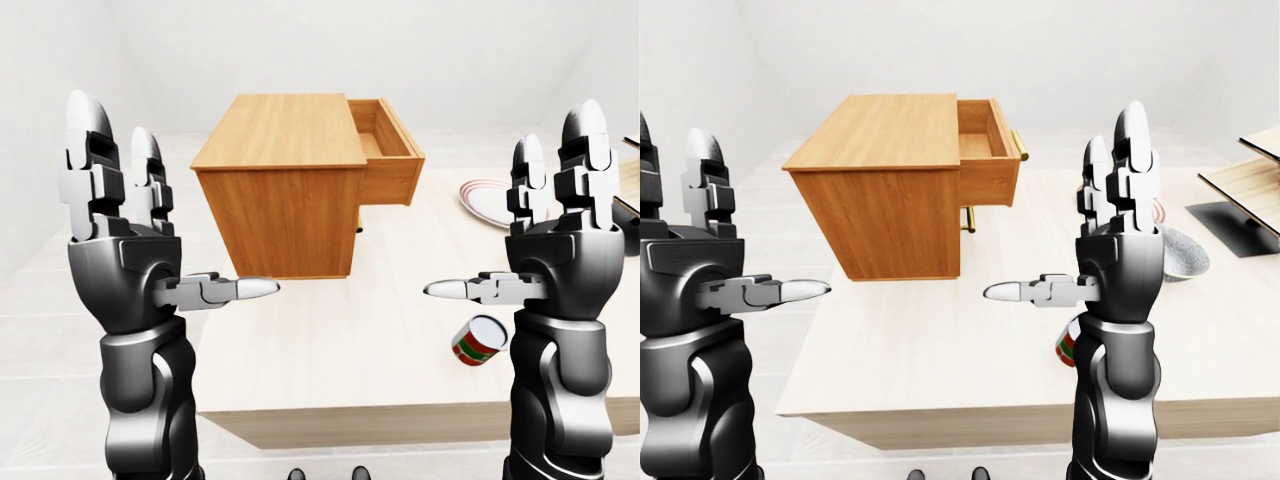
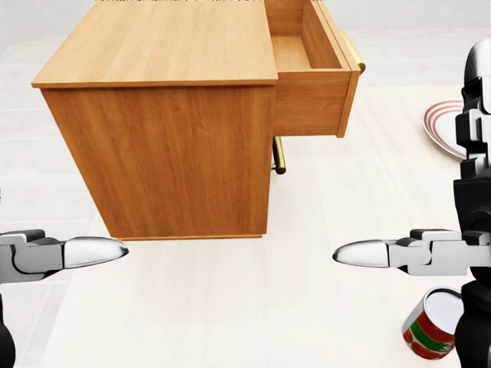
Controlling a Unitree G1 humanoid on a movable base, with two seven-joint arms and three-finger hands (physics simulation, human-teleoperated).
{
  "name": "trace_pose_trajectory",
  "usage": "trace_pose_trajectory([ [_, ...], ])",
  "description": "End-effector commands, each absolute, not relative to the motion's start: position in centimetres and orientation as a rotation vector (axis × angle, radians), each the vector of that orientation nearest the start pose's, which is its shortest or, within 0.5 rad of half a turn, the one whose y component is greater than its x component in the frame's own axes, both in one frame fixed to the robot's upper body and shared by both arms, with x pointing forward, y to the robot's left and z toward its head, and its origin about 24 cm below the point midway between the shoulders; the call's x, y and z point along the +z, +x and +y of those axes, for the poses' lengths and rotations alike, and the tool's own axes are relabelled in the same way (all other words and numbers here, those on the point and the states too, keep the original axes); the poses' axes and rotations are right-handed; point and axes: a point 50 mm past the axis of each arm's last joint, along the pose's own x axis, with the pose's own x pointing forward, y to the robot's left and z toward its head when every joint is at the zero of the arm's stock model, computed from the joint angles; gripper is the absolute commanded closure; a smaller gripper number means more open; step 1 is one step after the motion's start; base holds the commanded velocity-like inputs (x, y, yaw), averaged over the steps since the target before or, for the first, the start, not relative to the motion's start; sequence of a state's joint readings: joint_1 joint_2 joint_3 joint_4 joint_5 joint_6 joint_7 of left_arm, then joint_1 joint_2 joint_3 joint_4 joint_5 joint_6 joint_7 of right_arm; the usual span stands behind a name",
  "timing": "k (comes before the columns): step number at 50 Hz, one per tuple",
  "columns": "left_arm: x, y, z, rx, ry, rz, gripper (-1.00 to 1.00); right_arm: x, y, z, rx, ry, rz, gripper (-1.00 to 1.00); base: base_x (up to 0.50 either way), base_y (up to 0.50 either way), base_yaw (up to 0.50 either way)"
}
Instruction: Close the top drawer of the cabinet.
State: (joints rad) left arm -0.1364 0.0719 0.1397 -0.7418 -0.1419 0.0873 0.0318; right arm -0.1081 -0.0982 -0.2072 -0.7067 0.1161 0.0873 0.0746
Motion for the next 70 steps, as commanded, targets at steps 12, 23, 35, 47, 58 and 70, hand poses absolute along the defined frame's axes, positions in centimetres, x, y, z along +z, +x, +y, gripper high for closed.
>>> trace_pose_trajectory([
  [12, 22.1, 21.0, 17.0, 0.038, -0.053, -0.774, -1.0, 21.0, 21.2, -18.6, -0.03, -0.055, -0.712, -1.0, 0.19, -0.08, 0.0],
  [23, 21.9, 21.0, 17.1, 0.037, -0.054, -0.763, -1.0, 20.7, 21.2, -18.3, -0.011, -0.075, -0.694, -1.0, 0.19, -0.11, 0.0],
  [35, 21.9, 20.9, 17.0, 0.036, -0.056, -0.767, -1.0, 20.4, 21.3, -18.3, -0.013, -0.075, -0.68, -1.0, 0.14, -0.12, 0.0],
  [47, 21.9, 20.9, 17.0, 0.038, -0.054, -0.764, -1.0, 20.4, 21.3, -18.3, -0.007, -0.078, -0.677, -1.0, 0.07, -0.02, 0.0],
  [58, 22.0, 20.9, 17.0, 0.037, -0.056, -0.771, -1.0, 20.0, 21.5, -18.1, 0.001, -0.084, -0.657, -1.0, 0.34, 0.0, 0.0],
  [70, 22.2, 20.8, 16.7, 0.025, -0.062, -0.781, -1.0, 18.9, 22.1, -17.9, 0.007, -0.085, -0.599, -1.0, 0.04, 0.0, 0.0],
])
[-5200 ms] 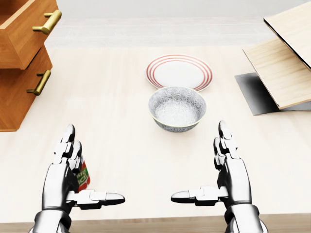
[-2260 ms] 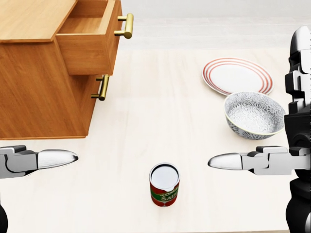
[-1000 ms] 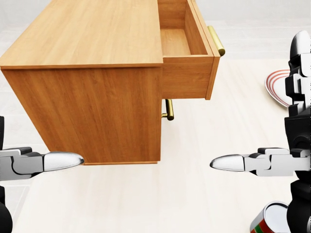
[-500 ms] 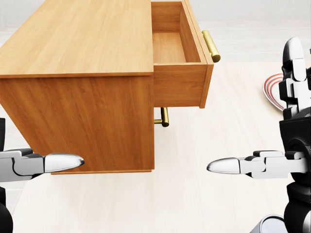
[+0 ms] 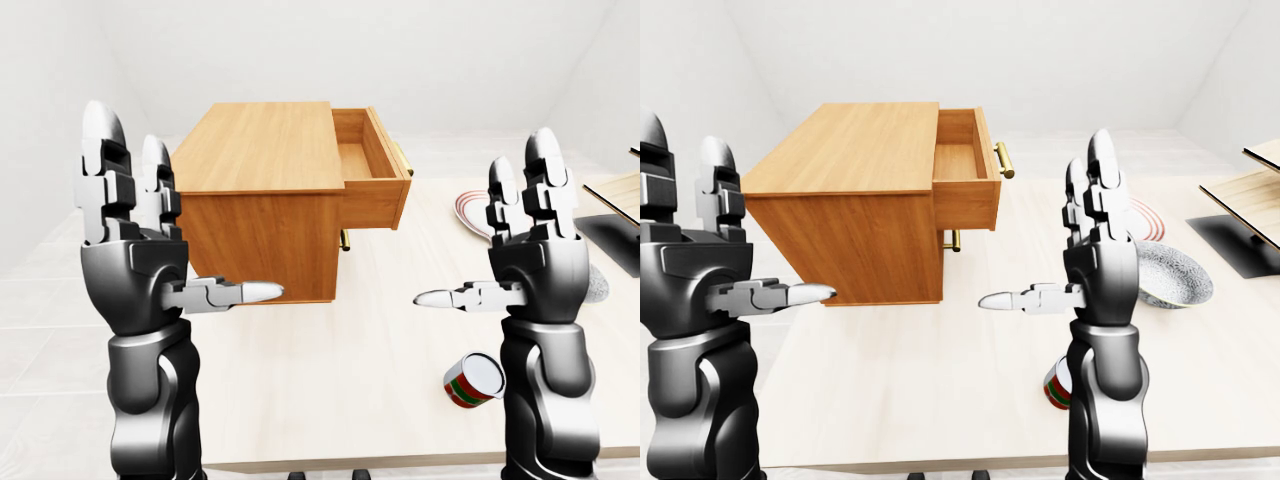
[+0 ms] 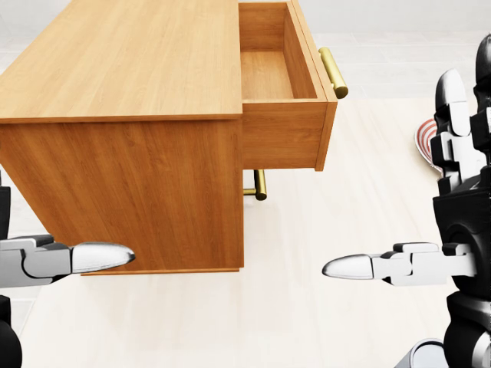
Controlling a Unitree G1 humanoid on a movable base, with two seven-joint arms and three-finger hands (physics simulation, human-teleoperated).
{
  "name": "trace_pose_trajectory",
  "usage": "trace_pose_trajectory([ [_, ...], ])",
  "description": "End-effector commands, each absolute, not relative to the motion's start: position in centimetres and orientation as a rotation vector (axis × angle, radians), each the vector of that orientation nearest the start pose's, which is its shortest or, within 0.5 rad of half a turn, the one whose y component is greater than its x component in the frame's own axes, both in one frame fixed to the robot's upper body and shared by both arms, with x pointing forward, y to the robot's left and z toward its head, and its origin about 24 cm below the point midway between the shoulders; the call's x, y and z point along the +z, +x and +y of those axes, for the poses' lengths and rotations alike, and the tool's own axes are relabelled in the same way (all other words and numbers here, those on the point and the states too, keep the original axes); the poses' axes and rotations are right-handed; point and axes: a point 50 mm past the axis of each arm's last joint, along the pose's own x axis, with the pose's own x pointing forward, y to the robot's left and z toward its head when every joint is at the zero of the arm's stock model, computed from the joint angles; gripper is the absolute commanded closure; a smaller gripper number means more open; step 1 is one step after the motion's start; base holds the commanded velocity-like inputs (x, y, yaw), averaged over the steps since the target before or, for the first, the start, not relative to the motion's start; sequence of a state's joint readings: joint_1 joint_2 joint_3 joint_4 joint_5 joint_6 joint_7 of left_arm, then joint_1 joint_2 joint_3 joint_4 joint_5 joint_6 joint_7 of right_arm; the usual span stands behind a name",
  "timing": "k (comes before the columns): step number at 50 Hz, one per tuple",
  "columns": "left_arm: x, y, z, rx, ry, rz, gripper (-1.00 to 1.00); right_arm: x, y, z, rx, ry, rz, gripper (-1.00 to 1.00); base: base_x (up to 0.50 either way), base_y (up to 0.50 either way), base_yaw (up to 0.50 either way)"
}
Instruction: Close the top drawer of the cabinet.
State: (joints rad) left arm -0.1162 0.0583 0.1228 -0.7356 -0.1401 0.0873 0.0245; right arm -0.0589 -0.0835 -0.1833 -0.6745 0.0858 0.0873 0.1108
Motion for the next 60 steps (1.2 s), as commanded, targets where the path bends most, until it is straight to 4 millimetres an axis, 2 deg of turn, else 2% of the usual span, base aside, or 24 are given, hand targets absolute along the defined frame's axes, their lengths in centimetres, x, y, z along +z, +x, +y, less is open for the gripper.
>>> trace_pose_trajectory([
  [1, 22.2, 20.8, 16.7, 0.024, -0.062, -0.783, -1.0, 18.8, 22.4, -18.0, -0.005, -0.088, -0.596, -1.0, 0.0, 0.0, 0.0],
  [11, 22.3, 20.9, 16.7, 0.019, -0.055, -0.784, -1.0, 19.4, 24.3, -18.1, -0.024, -0.056, -0.608, -1.0, 0.0, 0.0, 0.0],
  [23, 22.1, 20.8, 16.4, 0.005, -0.042, -0.777, -1.0, 19.0, 26.2, -17.6, -0.021, -0.046, -0.569, -1.0, 0.0, 0.0, 0.0],
  [40, 22.0, 20.6, 16.0, -0.028, -0.018, -0.775, -1.0, 18.8, 26.6, -17.5, -0.023, -0.04, -0.552, -1.0, 0.0, 0.0, 0.0],
  [44, 22.2, 20.6, 16.1, -0.02, -0.013, -0.783, -1.0, 17.8, 27.8, -17.1, -0.017, -0.036, -0.493, -1.0, 0.0, 0.0, 0.0],
  [46, 22.4, 20.4, 15.9, -0.037, -0.022, -0.795, -1.0, 16.1, 29.1, -17.3, -0.044, -0.017, -0.409, -1.0, 0.0, 0.0, 0.0],
  [48, 22.5, 20.1, 15.9, -0.039, -0.024, -0.805, -1.0, 15.3, 29.8, -17.0, -0.036, -0.02, -0.368, -1.0, 0.0, 0.0, 0.0],
  [60, 22.2, 20.4, 15.8, -0.054, -0.013, -0.789, -1.0, 12.9, 31.3, -16.5, -0.023, -0.014, -0.245, -1.0, 0.0, 0.0, 0.0],
])
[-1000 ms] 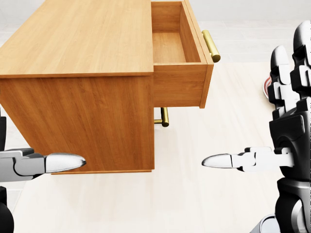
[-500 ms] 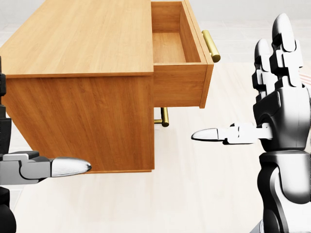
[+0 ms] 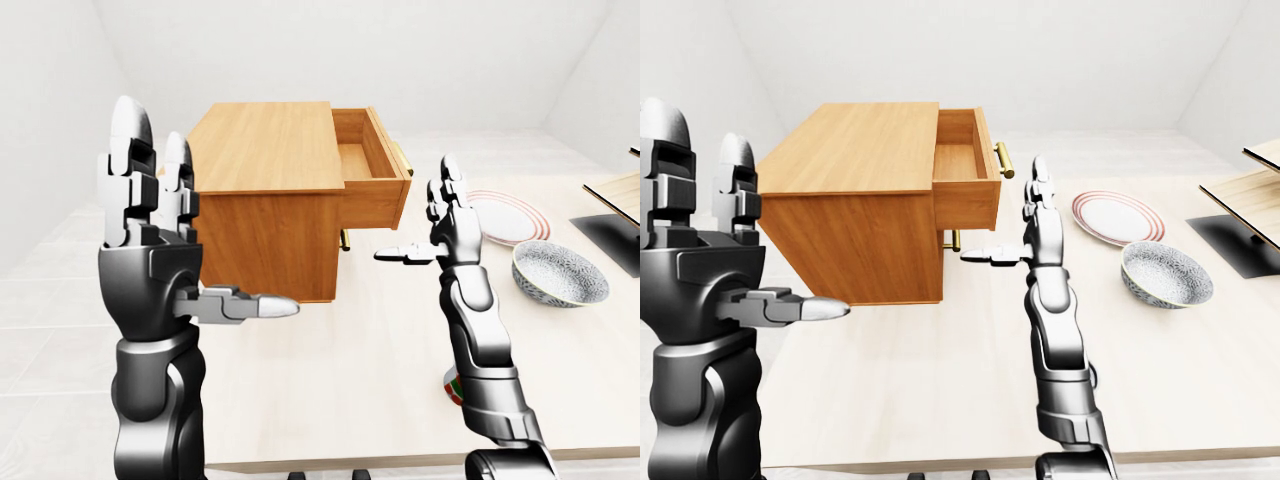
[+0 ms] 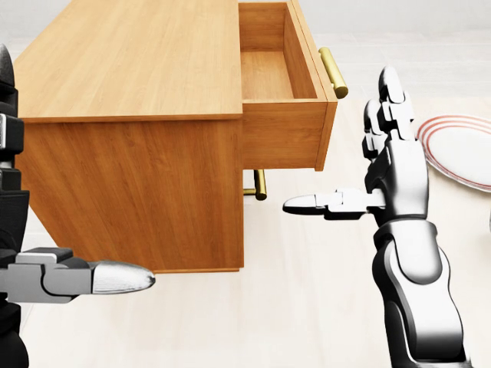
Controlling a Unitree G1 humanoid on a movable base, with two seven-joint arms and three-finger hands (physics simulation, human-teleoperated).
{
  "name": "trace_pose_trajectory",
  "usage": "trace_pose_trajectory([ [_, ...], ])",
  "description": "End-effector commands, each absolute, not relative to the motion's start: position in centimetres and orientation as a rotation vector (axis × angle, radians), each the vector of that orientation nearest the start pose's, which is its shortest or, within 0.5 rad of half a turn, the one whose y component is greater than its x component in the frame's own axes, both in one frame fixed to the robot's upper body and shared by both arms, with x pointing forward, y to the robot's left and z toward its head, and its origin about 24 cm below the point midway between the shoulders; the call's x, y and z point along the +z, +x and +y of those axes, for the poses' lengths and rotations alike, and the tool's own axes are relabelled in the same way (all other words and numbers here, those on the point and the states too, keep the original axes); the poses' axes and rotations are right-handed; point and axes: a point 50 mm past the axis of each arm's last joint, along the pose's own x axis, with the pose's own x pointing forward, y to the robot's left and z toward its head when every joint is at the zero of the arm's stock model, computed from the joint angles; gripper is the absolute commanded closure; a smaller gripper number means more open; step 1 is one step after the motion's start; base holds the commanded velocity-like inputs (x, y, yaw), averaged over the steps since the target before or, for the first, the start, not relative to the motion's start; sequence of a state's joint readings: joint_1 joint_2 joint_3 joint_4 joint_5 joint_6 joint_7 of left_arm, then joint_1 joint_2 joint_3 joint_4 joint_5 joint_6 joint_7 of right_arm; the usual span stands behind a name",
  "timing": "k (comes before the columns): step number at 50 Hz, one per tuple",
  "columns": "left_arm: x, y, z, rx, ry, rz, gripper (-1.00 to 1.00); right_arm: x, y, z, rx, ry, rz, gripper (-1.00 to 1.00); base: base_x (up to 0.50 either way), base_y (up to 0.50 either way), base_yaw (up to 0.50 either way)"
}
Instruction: Close the top drawer of the cabinet.
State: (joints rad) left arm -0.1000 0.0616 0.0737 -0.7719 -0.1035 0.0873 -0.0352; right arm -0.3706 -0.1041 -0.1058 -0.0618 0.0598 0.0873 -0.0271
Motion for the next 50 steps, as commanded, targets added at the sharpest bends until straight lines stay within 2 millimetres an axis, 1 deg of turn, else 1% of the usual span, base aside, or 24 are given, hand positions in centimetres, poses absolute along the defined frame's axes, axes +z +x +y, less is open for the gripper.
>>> trace_pose_trajectory([
  [1, 22.2, 20.4, 15.7, -0.055, -0.011, -0.788, -1.0, 12.8, 31.3, -16.5, -0.021, -0.014, -0.242, -1.0, 0.0, 0.0, 0.0],
  [8, 22.0, 20.5, 15.7, -0.055, -0.008, -0.776, -1.0, 12.2, 31.7, -16.2, -0.01, -0.014, -0.214, -1.0, 0.0, 0.0, 0.0],
  [9, 22.2, 20.4, 15.7, -0.055, -0.009, -0.788, -1.0, 12.2, 31.7, -16.2, -0.008, -0.013, -0.211, -1.0, 0.0, 0.0, 0.0],
  [12, 22.3, 20.4, 15.7, -0.054, -0.007, -0.793, -1.0, 12.7, 31.6, -15.9, -0.001, -0.013, -0.235, -1.0, 0.0, 0.0, 0.0],
  [14, 22.3, 20.4, 15.7, -0.055, -0.007, -0.794, -1.0, 12.7, 31.6, -15.7, 0.007, -0.013, -0.235, -1.0, 0.0, 0.0, 0.0],
  [17, 22.4, 20.3, 15.6, -0.055, -0.008, -0.799, -1.0, 13.6, 31.2, -15.1, 0.026, -0.018, -0.278, -1.0, 0.0, 0.0, 0.0],
  [19, 22.0, 20.5, 15.7, -0.056, -0.004, -0.777, -1.0, 14.1, 31.0, -14.8, 0.034, -0.02, -0.302, -1.0, 0.0, 0.0, 0.0],
  [20, 22.3, 20.3, 15.7, -0.055, -0.007, -0.794, -1.0, 14.6, 30.8, -14.7, 0.04, -0.02, -0.325, -1.0, 0.0, 0.0, 0.0],
  [25, 22.0, 20.5, 15.7, -0.055, -0.004, -0.775, -1.0, 15.8, 30.5, -14.5, 0.049, -0.019, -0.379, -1.0, 0.0, 0.0, 0.0],
  [27, 21.9, 20.5, 15.7, -0.055, -0.005, -0.771, -1.0, 16.0, 30.3, -14.3, 0.053, -0.019, -0.389, -1.0, 0.0, 0.0, 0.0],
  [30, 22.3, 20.4, 15.6, -0.056, -0.007, -0.794, -1.0, 16.4, 30.2, -14.1, 0.059, -0.02, -0.408, -1.0, 0.0, 0.0, 0.0],
  [32, 21.9, 20.5, 15.5, -0.066, 0.0, -0.773, -1.0, 16.2, 30.3, -14.0, 0.063, -0.023, -0.398, -1.0, 0.0, 0.0, 0.0],
  [35, 21.8, 20.6, 15.7, -0.06, -0.002, -0.766, -1.0, 16.7, 30.1, -13.8, 0.071, -0.021, -0.422, -1.0, 0.0, 0.0, 0.0],
  [39, 21.7, 20.7, 15.6, -0.061, -0.001, -0.758, -1.0, 16.5, 30.2, -13.5, 0.081, -0.021, -0.413, -1.0, 0.0, 0.0, 0.0],
  [41, 21.9, 20.6, 15.6, -0.061, -0.002, -0.773, -1.0, 16.5, 30.2, -13.3, 0.086, -0.021, -0.412, -1.0, 0.0, 0.0, 0.0],
  [45, 21.7, 20.8, 15.6, -0.06, 0.0, -0.757, -1.0, 16.3, 30.3, -12.7, 0.103, -0.015, -0.399, -1.0, 0.0, 0.0, 0.0],
  [50, 21.7, 20.7, 15.6, -0.061, 0.001, -0.758, -1.0, 14.8, 30.7, -12.0, 0.124, -0.013, -0.337, -1.0, 0.0, 0.0, 0.0],
])
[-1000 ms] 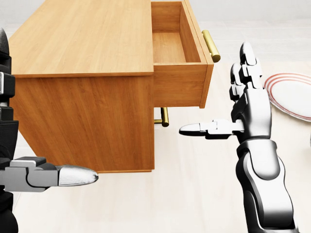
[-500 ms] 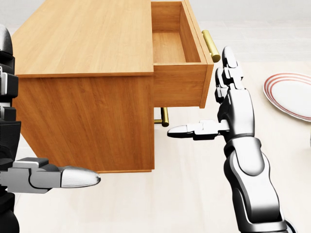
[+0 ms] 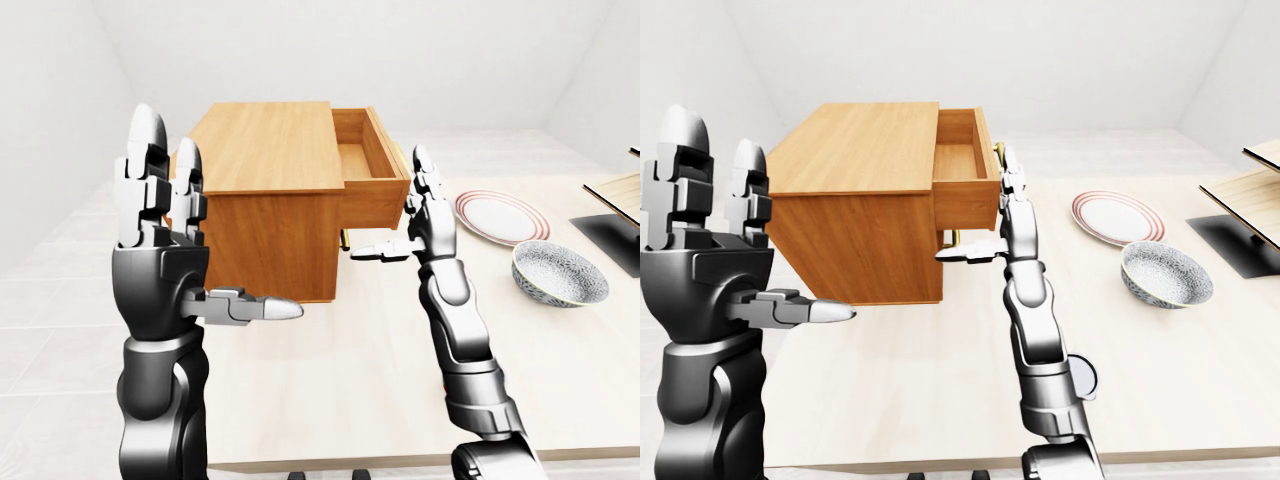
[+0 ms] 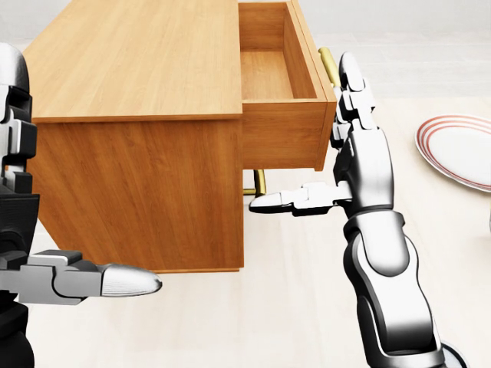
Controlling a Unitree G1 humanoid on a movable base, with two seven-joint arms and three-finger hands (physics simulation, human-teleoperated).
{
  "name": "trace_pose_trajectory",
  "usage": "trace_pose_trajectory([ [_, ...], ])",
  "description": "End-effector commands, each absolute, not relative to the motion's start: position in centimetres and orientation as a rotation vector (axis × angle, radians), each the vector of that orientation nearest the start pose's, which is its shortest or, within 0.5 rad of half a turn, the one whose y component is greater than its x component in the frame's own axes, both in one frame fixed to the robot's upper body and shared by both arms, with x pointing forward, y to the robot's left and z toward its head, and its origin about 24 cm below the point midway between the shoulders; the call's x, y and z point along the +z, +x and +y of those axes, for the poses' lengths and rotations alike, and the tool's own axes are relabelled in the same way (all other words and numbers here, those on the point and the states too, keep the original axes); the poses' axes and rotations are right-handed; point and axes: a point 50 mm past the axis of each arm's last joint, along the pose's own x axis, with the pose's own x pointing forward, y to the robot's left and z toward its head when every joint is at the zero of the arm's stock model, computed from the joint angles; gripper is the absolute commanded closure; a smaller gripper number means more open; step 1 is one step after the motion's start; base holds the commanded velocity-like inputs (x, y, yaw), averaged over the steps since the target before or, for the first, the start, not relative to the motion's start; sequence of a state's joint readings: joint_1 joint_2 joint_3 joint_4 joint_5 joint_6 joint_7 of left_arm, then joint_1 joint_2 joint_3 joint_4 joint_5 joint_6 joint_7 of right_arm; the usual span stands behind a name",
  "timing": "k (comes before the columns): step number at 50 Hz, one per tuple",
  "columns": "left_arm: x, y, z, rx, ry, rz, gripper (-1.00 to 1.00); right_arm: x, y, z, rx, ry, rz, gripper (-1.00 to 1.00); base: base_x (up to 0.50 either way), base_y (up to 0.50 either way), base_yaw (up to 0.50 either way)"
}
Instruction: Close the top drawer of the cabinet.
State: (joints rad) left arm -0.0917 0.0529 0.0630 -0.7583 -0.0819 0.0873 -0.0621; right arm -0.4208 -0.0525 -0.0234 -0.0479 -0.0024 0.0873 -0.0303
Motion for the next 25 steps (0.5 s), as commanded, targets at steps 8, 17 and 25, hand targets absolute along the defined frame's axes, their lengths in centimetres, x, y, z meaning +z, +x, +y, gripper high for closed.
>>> trace_pose_trajectory([
  [8, 21.7, 20.6, 15.6, -0.061, 0.001, -0.762, -1.0, 14.1, 30.9, -11.3, 0.143, -0.005, -0.307, -1.0, 0.0, 0.0, 0.0],
  [17, 22.0, 20.5, 15.5, -0.062, -0.001, -0.778, -1.0, 14.4, 30.2, -10.3, 0.179, -0.002, -0.328, -1.0, 0.0, 0.0, 0.0],
  [25, 21.9, 20.6, 15.5, -0.065, 0.001, -0.768, -1.0, 15.2, 29.7, -9.3, 0.212, 0.012, -0.364, -1.0, 0.0, 0.0, 0.0],
])
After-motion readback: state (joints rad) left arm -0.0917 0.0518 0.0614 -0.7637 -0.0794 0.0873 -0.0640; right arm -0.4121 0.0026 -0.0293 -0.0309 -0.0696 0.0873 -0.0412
